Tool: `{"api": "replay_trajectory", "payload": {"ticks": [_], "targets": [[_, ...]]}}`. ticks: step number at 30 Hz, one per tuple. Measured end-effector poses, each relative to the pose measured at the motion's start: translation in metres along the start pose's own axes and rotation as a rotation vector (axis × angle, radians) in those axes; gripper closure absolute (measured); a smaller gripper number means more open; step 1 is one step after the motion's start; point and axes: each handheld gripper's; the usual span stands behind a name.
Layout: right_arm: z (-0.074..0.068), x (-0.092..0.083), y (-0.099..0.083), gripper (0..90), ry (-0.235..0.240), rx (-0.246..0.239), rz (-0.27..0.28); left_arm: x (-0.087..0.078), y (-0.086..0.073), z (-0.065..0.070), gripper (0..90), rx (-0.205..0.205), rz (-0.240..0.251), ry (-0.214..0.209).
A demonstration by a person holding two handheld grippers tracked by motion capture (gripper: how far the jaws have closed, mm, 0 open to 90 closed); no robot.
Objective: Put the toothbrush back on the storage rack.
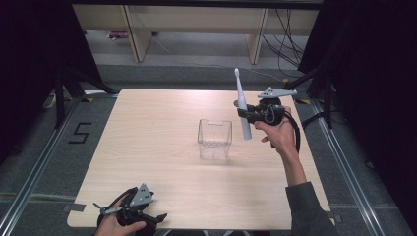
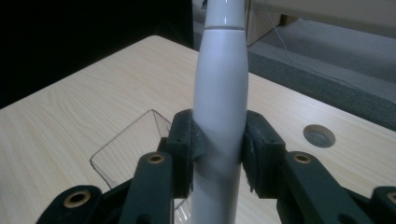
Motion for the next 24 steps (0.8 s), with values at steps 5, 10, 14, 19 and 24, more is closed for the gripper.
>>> {"api": "replay_trajectory", "payload": {"ticks": [5,10,14,19,24], "targets": [[-0.008,0.002,0.008,66.5,0.041,0.009,0.022,0.0,0.0,-0.001,14.9,-0.001,-0.015,-0.004],[-0.017,0.007,0.015,66.6,0.062,-0.008,0.029,0.0,0.0,0.0,14.9,0.004,-0.006,0.002],[-0.026,0.015,0.018,66.6,0.086,-0.011,0.017,0.0,0.0,0.0,14.9,0.002,-0.004,0.002],[-0.033,0.026,0.019,66.6,0.102,-0.03,0.016,0.0,0.0,0.0,14.9,0.004,-0.005,0.0],[-0.041,0.036,0.019,66.6,0.107,-0.019,-0.014,0.0,-0.001,0.001,14.9,0.0,-0.004,0.0]]}}
Point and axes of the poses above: each handheld gripper's, and its own axes: x roughly forward along the jaws, y roughly out of its top, z roughly to its right, and after that the axes turned 11 degrees about -y, right-handed
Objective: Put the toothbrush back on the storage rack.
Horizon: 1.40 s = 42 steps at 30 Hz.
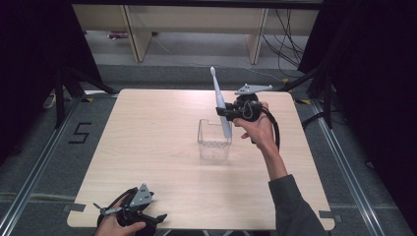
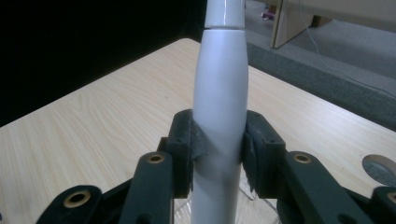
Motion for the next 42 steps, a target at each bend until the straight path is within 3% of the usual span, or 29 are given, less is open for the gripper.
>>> {"api": "replay_trajectory", "payload": {"ticks": [1,3,5,12,14,22,28,30,32,34,35,37,38,40,42], "targets": [[0.001,0.003,0.0,66.6,0.009,-0.022,0.007,0.0,0.0,0.0,14.9,0.001,-0.002,-0.001],[-0.001,0.005,-0.001,66.6,0.002,-0.01,-0.005,0.0,0.0,0.001,14.9,-0.015,0.005,-0.002],[-0.001,0.013,-0.003,66.6,0.001,-0.033,-0.023,0.0,0.0,0.0,14.9,0.003,0.0,0.0],[-0.005,0.025,-0.007,66.6,0.002,-0.05,-0.038,0.0,0.0,0.001,14.9,-0.013,0.001,-0.003],[-0.006,0.026,-0.009,66.5,-0.006,-0.054,-0.054,0.0,0.0,0.0,14.9,0.003,-0.002,-0.002],[-0.012,0.037,-0.013,66.5,-0.018,-0.092,-0.104,0.0,0.0,0.001,14.9,-0.012,0.002,-0.003],[-0.014,0.045,-0.021,66.5,-0.018,-0.103,-0.137,0.0,0.0,0.0,14.9,-0.002,0.0,-0.003],[-0.015,0.048,-0.024,66.6,-0.018,-0.086,-0.147,0.0,0.0,0.0,14.9,-0.002,-0.002,-0.004],[-0.015,0.051,-0.027,66.6,-0.02,-0.116,-0.147,0.0,0.0,0.0,14.9,-0.001,-0.003,-0.003],[-0.018,0.054,-0.031,66.5,-0.022,-0.091,-0.166,0.0,0.0,0.0,14.9,0.0,-0.003,-0.002],[-0.016,0.056,-0.032,66.5,-0.025,-0.114,-0.173,0.0,0.0,0.0,14.9,0.002,-0.007,-0.004],[-0.017,0.058,-0.034,66.5,-0.032,-0.101,-0.196,0.001,-0.001,0.001,14.9,-0.016,0.001,-0.003],[-0.017,0.058,-0.034,66.5,-0.032,-0.101,-0.196,0.0,0.0,0.0,14.9,0.003,-0.006,-0.004],[-0.015,0.06,-0.035,66.5,-0.038,-0.137,-0.194,0.0,-0.001,0.001,14.9,-0.014,0.001,-0.002],[-0.017,0.062,-0.038,66.5,-0.037,-0.111,-0.207,0.0,0.0,0.0,14.9,-0.001,-0.001,-0.001]]}}
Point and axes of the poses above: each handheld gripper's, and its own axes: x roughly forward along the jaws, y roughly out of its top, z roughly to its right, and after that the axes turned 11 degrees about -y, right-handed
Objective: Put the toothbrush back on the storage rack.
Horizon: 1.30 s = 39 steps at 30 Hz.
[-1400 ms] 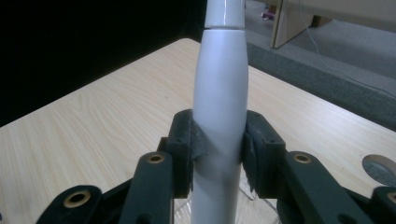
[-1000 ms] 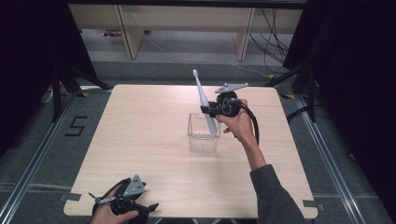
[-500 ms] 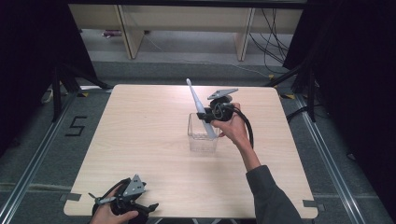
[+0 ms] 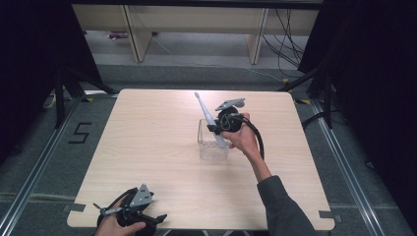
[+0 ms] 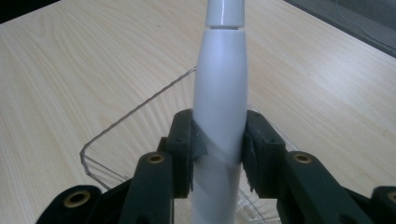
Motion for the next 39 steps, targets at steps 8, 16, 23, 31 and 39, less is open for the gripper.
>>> {"api": "replay_trajectory", "payload": {"ticks": [8,16,23,31,39], "targets": [[-0.003,0.009,-0.001,66.5,-0.002,-0.057,-0.028,0.0,0.0,0.0,14.9,0.002,0.001,0.001],[-0.01,0.017,-0.002,66.5,-0.006,-0.07,-0.088,0.0,0.0,0.001,14.9,-0.01,0.002,0.0],[-0.011,0.025,-0.003,66.5,-0.011,-0.094,-0.117,0.0,0.0,0.001,14.9,0.001,-0.002,-0.003],[-0.011,0.028,-0.003,66.3,-0.016,-0.11,-0.132,0.0,0.0,0.0,14.9,0.001,0.0,0.0],[-0.014,0.026,-0.003,65.5,-0.021,-0.08,-0.158,0.0,0.0,0.0,14.9,0.003,-0.003,0.0]]}}
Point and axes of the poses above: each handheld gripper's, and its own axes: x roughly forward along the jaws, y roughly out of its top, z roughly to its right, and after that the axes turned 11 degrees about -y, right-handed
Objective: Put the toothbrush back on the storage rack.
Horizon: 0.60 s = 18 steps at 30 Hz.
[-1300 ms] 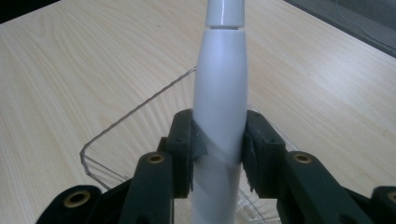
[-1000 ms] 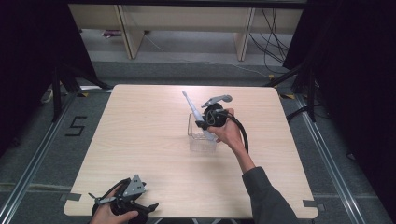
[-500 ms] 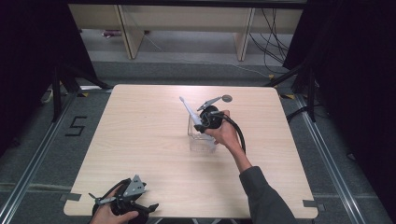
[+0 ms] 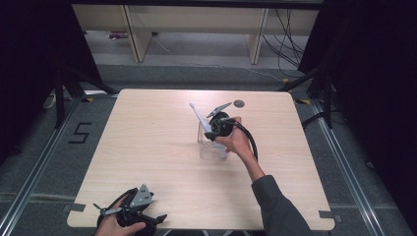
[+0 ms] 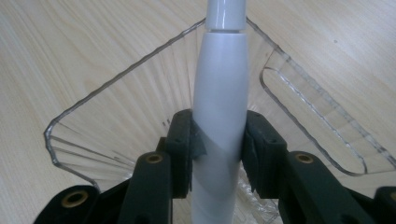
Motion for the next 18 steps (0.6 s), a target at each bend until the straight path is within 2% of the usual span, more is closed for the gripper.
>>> {"api": "replay_trajectory", "payload": {"ticks": [1,2,3,4,5,6,7,8,9,10,11,12,13,15,16,18], "targets": [[-0.002,-0.003,0.0,64.1,-0.01,0.05,-0.027,0.001,0.0,0.001,14.9,-0.017,0.005,0.0],[0.0,-0.006,0.0,61.5,0.003,0.056,0.004,0.0,0.0,0.001,14.9,0.003,-0.002,-0.004],[0.0,-0.006,0.0,61.5,0.003,0.056,0.004,0.0,0.0,0.001,14.9,0.003,-0.002,-0.004],[0.004,-0.008,0.001,60.8,0.004,0.024,0.037,0.0,0.0,0.001,14.9,0.004,-0.006,-0.009],[0.004,-0.01,0.0,60.0,-0.002,0.06,0.051,0.0,0.0,0.001,14.9,0.003,-0.01,-0.01],[0.006,-0.02,0.001,58.2,0.0,0.065,0.059,0.0,0.0,0.001,14.9,0.003,-0.01,-0.009],[0.006,-0.02,0.001,58.2,0.0,0.065,0.059,0.0,0.0,0.001,14.9,0.004,-0.005,-0.005],[0.008,-0.027,0.0,56.3,0.001,0.083,0.07,0.0,0.0,0.001,14.9,-0.002,0.0,0.001],[0.008,-0.027,0.0,56.3,0.001,0.083,0.07,0.0,0.0,0.001,14.9,-0.002,0.0,0.001],[0.009,-0.028,-0.001,55.2,-0.004,0.076,0.094,0.0,0.0,0.001,14.9,0.0,-0.002,-0.004],[0.011,-0.031,-0.002,54.1,-0.013,0.09,0.093,0.0,0.0,0.001,14.9,0.002,-0.011,-0.01],[0.014,-0.033,-0.002,53.4,-0.007,0.066,0.124,0.0,0.0,0.001,14.9,0.001,-0.01,-0.009],[0.015,-0.035,-0.003,52.5,0.0,0.062,0.142,0.0,0.0,0.0,14.9,0.003,-0.014,-0.007],[0.018,-0.043,-0.005,50.8,0.014,0.078,0.147,0.0,0.0,0.001,14.9,-0.002,-0.003,-0.001],[0.018,-0.045,-0.005,49.9,0.012,0.097,0.15,0.001,-0.001,0.001,14.9,-0.018,0.0,-0.001],[0.02,-0.051,-0.008,47.6,0.003,0.095,0.169,0.0,0.0,0.001,14.9,-0.009,-0.006,0.0]]}}
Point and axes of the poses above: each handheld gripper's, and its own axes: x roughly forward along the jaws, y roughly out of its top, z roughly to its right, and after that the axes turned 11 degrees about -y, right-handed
